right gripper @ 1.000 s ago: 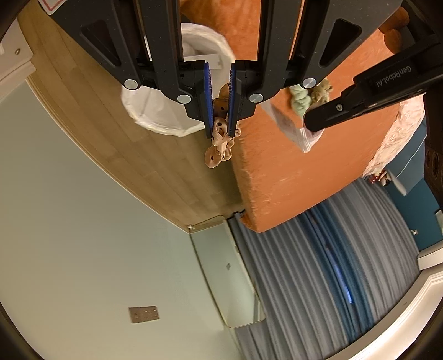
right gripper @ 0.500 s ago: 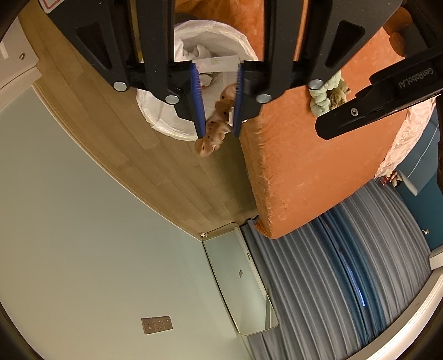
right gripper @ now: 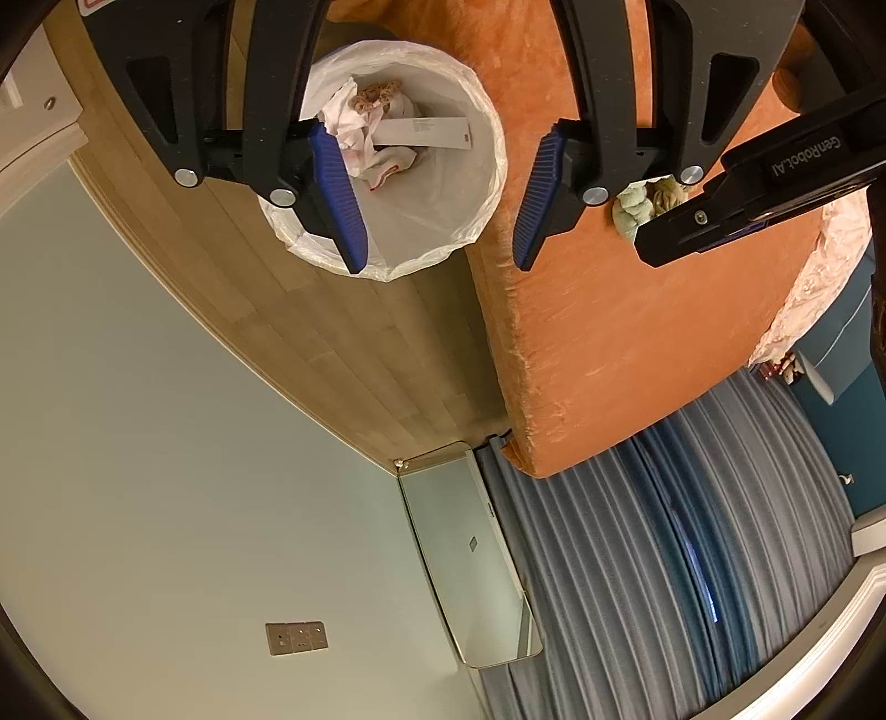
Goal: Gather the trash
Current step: 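Move both grippers back over the green scrunchie with beige stocking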
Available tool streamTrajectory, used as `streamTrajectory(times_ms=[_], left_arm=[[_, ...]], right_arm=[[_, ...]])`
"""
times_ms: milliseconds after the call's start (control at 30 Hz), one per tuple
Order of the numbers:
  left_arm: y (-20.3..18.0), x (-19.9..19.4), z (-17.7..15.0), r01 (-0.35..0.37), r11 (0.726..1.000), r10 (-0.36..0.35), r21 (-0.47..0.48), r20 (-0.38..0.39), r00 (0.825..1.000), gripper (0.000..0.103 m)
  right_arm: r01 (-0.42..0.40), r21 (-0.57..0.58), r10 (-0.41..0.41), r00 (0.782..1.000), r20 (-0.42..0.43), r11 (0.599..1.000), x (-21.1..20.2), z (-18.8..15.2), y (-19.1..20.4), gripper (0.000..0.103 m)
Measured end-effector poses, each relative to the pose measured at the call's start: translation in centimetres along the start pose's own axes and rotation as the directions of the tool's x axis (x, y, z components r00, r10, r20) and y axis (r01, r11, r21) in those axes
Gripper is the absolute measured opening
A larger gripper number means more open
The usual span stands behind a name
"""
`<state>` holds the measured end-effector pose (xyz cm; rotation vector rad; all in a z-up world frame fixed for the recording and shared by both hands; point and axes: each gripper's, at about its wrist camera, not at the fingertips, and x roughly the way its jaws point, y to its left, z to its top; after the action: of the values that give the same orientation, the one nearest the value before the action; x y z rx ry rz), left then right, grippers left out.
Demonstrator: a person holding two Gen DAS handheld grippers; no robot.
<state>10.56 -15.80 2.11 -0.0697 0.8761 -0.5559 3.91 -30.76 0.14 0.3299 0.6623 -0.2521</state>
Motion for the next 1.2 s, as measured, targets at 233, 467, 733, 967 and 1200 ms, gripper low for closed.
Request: streamTrajectory(times_ms=[233, 467, 733, 967, 1200], left_arm=[[2.3, -0.9, -0.5, -0.032, 0.999, 0.033, -0.040, 0.014, 0.999, 0.068], [5.6, -1.8, -1.2, -0.078, 0.993, 0.081, -0.090, 0.022, 0.996, 0.072], [9.7, -2.5, -1.9, -0.119, 0.981, 0.123, -0.151, 0.019, 0.992, 0.072], [13.3, -2.9, -2.9, -0.171, 0.968, 0.176, -0.184, 0.013, 0.984, 0.072], [16.5, -3.6, -3.6, -0.234, 0.952, 0.244, -0.198, 0.027, 0.969, 0.081]], right_arm=[[0.029, -0.058, -0.028, 1.000, 0.013, 0.998, -0.4, -0.3, 2.4, 0.066], [0.052, -0.105, -0.050, 0.998, 0.025, 0.993, -0.4, -0.8, 4.8, 0.078], [0.068, -0.148, -0.064, 0.997, 0.033, 0.987, -0.2, -1.5, 7.5, 0.085], [0.067, -0.191, -0.060, 0.997, 0.041, 0.979, 0.4, -2.2, 10.0, 0.089], [0.034, -0.236, -0.034, 0.999, 0.006, 0.971, 1.7, -3.1, 13.1, 0.089]])
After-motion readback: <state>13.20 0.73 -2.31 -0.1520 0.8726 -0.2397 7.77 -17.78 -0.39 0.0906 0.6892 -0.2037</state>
